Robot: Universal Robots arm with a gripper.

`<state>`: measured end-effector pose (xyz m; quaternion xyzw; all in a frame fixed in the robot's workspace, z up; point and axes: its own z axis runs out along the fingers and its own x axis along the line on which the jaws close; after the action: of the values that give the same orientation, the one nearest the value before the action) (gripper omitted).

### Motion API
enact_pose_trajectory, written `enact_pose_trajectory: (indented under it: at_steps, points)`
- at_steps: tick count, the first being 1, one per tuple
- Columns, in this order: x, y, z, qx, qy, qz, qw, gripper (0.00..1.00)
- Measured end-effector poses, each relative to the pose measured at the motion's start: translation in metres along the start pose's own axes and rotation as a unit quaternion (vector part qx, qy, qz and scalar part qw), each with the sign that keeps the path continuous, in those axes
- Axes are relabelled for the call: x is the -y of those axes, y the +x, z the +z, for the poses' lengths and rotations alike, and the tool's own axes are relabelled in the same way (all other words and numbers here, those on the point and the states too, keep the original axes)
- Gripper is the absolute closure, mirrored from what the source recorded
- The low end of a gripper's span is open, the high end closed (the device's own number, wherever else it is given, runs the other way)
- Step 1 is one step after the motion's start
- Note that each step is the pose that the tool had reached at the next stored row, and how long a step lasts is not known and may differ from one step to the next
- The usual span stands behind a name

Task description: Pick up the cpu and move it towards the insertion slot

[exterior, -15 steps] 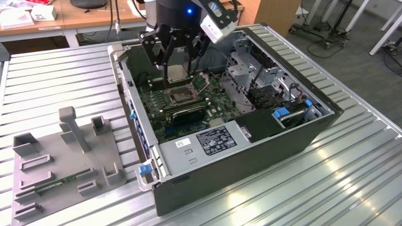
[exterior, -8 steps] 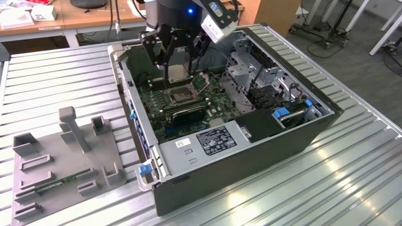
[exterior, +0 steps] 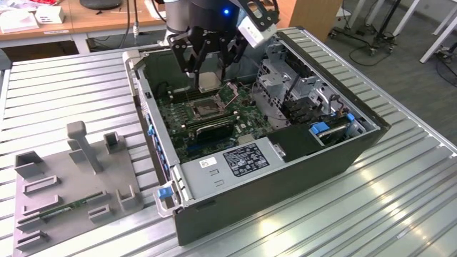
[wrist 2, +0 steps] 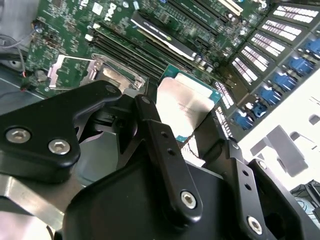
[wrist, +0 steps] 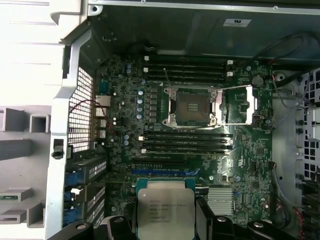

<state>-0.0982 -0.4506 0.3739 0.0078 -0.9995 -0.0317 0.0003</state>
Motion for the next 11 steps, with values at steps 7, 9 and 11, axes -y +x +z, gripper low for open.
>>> enact_pose_trajectory:
  at_steps: [7, 9, 11]
  points:
    - [0.0002, -0.0142, 0.0, 0.0, 0.0, 0.0, 1.0, 0.46]
    - [0.0003, -0.0174, 0.0, 0.0, 0.0, 0.0, 1.0, 0.46]
    - [0.0004, -0.0192, 0.0, 0.0, 0.0, 0.0, 1.0, 0.46]
